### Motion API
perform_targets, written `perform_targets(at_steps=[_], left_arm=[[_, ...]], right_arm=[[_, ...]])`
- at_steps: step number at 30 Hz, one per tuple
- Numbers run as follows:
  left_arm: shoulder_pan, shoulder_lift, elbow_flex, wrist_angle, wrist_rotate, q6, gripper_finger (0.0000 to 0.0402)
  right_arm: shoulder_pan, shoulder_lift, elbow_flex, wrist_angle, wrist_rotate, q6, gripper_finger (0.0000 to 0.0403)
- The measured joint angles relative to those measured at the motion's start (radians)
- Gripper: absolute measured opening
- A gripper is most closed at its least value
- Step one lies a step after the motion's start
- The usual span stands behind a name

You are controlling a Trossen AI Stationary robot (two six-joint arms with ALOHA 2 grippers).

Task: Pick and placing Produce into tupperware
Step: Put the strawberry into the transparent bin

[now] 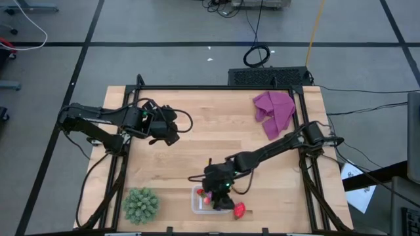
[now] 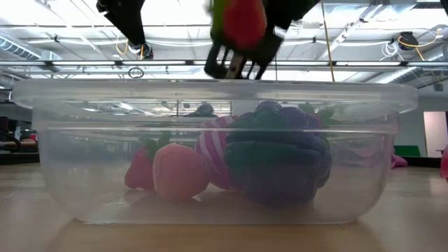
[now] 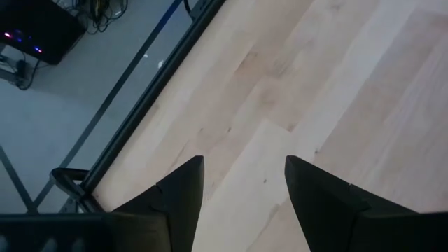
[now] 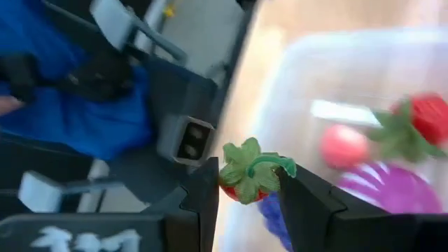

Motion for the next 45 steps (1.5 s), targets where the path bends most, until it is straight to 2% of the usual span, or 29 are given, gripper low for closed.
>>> perform_targets(at_steps=[6, 14, 32, 39, 45], left_arm=[[0.000, 0.000, 0.000, -0.020, 0.000, -0.002, 0.0207], [0.000, 0.000, 0.000, -0.030, -0.004, -0.005, 0.0207], [0.000, 0.000, 0.000, -0.032, -0.006, -0.010, 0.0207], [0.000, 0.000, 0.000, -0.031, -0.008, -0.014, 0.0207], [0.000, 0.000, 0.000, -0.031, -0.008, -0.019, 0.0207]], right_arm=[[-0.026, 0.052, 0.045, -0.111, 0.031, -0.063, 0.0119], [-0.032, 0.050, 0.046, -0.207, 0.102, -0.111, 0.0119], [-0.022, 0.050, 0.045, -0.184, 0.105, -0.122, 0.0119], [-0.007, 0.051, 0.098, -0.212, 0.107, -0.158, 0.0119], [0.011, 0.050, 0.121, -0.268, 0.165, -0.195, 0.0119]])
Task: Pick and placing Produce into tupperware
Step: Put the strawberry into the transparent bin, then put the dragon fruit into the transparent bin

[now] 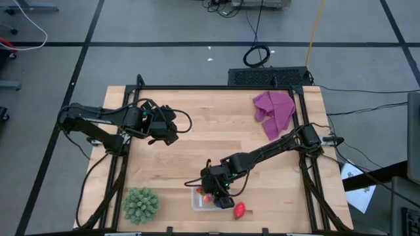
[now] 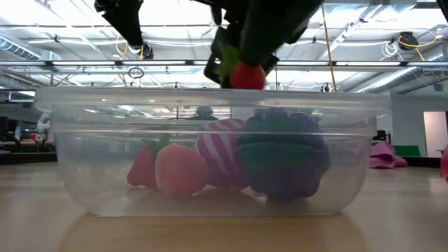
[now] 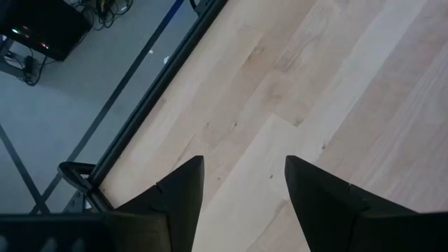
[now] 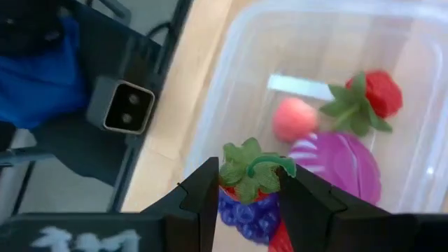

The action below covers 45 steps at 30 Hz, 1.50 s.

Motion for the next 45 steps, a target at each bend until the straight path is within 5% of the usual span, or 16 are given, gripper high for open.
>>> perform_targets(at_steps=[6, 34, 45], left_arm=[[0.000, 0.000, 0.000, 0.000, 0.000, -0.003, 0.0207], [0.000, 0.000, 0.000, 0.000, 0.006, -0.009, 0.0207], [0.000, 0.000, 0.000, -0.001, 0.009, -0.011, 0.0207]], right_arm=[[0.009, 0.000, 0.001, -0.090, 0.099, -0.007, 0.0119], [0.007, 0.000, 0.001, -0.103, 0.094, -0.022, 0.0164], [0.007, -0.005, 0.170, -0.305, 0.093, -0.018, 0.0163]])
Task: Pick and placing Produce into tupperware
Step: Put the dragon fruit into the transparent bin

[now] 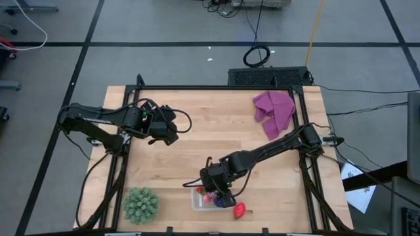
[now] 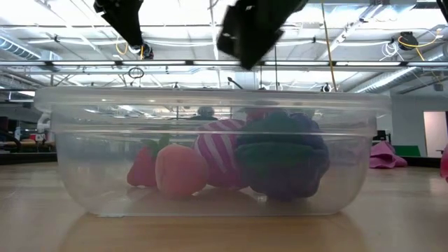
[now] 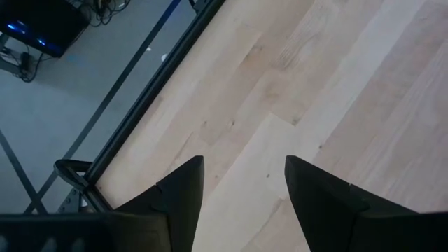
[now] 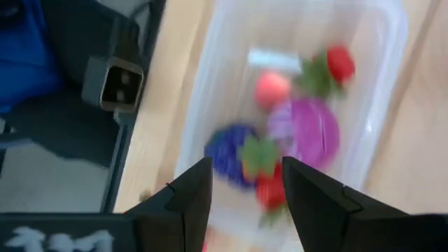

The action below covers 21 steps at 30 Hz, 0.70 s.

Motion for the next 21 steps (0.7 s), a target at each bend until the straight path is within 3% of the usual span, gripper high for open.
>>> perform_targets(at_steps=[10, 21], left_arm=[[-0.023, 0.000, 0.000, -0.004, 0.070, -0.034, 0.0207], [-0.087, 0.000, 0.000, 0.002, 0.075, -0.076, 0.0207]], right_arm=[[0.036, -0.018, 0.022, -0.487, 0.000, 0.266, 0.0162], [0.126, -0.037, -0.029, -0.425, -0.001, 0.359, 0.0162]])
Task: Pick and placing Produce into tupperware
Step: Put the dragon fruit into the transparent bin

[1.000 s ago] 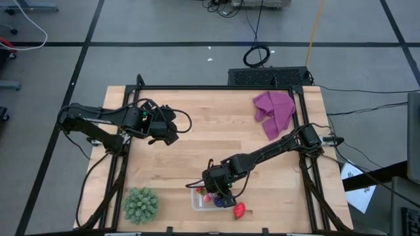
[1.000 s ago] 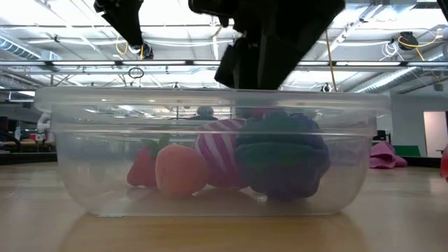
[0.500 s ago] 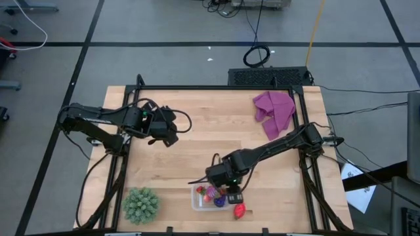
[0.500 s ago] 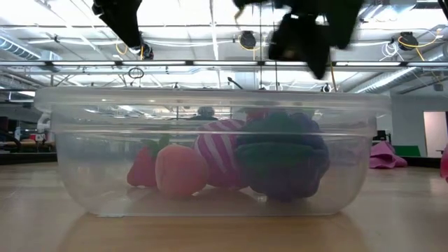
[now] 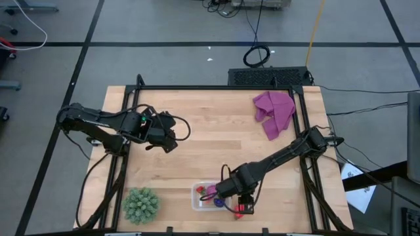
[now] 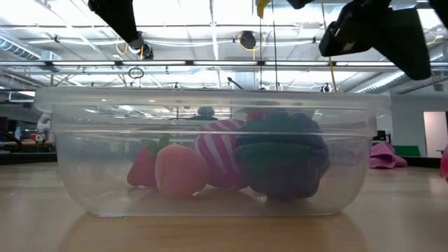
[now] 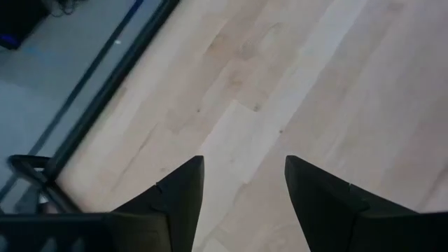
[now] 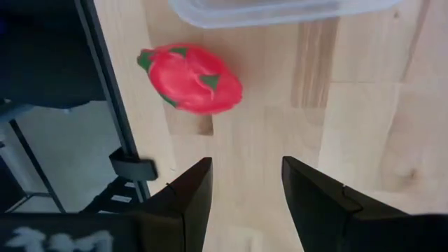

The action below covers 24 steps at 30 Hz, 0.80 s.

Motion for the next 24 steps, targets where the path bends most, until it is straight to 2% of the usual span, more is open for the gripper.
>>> perform_targets(at_steps=[8, 13, 24], left_arm=[[-0.104, 0.000, 0.000, 0.105, 0.055, 0.029, 0.0207], [-0.156, 0.000, 0.000, 0.134, 0.047, 0.038, 0.0207], [-0.165, 0.000, 0.000, 0.133, -0.025, 0.027, 0.0207]], right_arm=[[0.018, 0.000, 0.000, -0.123, 0.114, -0.007, 0.0162], [0.030, 0.000, -0.001, -0.039, 0.103, 0.019, 0.0162], [0.069, 0.000, -0.001, 0.103, 0.049, 0.303, 0.0162]])
